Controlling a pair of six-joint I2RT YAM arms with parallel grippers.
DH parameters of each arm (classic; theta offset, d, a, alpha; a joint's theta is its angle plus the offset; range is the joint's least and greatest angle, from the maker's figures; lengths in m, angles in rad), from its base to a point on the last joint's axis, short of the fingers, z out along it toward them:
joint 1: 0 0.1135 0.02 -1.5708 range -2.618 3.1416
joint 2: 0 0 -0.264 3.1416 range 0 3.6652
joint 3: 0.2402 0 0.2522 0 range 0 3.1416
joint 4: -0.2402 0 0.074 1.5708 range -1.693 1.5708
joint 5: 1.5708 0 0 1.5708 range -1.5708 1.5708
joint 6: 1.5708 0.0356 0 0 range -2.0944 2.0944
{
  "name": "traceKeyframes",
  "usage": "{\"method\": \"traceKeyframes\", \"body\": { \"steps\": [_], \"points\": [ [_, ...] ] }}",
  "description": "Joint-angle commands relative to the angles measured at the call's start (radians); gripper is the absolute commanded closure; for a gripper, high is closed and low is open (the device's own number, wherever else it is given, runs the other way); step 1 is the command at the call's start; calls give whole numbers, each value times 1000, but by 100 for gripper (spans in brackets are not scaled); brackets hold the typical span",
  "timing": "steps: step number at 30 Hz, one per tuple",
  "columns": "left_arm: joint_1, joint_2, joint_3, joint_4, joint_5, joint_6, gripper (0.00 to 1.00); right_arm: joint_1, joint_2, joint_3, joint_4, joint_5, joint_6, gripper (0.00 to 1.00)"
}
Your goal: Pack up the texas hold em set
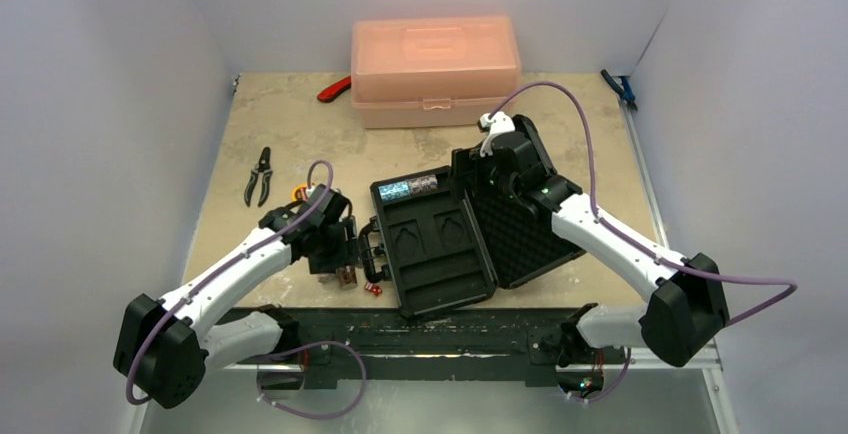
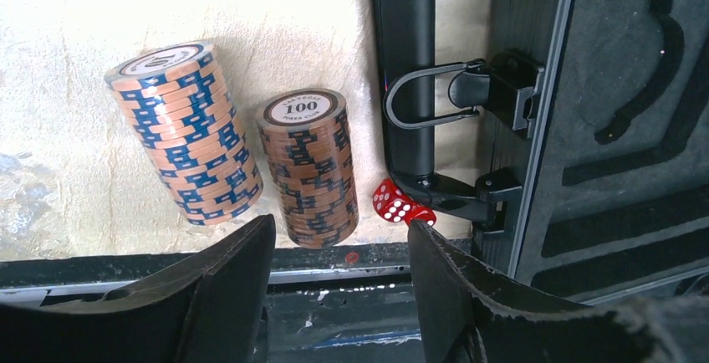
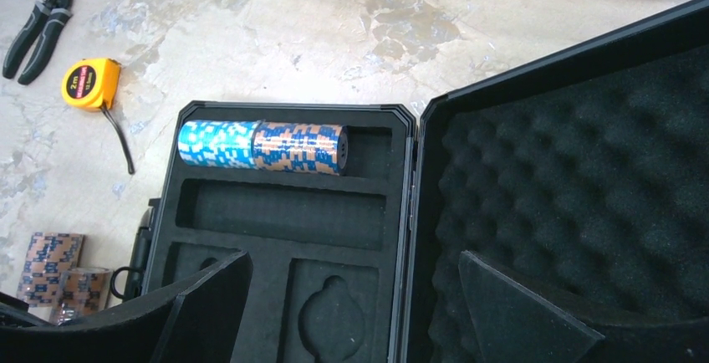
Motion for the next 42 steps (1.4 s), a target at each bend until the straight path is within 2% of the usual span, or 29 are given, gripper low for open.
{"method": "traceKeyframes", "body": {
  "steps": [1, 29, 33, 42],
  "points": [
    [-25, 29, -10, 43, -43, -46, 42, 2, 23, 35, 33, -14, -7, 1],
    [-56, 193, -34, 140, -67, -64, 48, 3, 50, 35, 33, -31, -7, 1],
    [-57, 214, -41, 169, -66, -64, 58, 2, 52, 34, 34, -33, -7, 1],
    [-59, 252, -48, 209, -56, -50, 60, 2, 53, 34, 33, -33, -7, 1]
  ]
}}
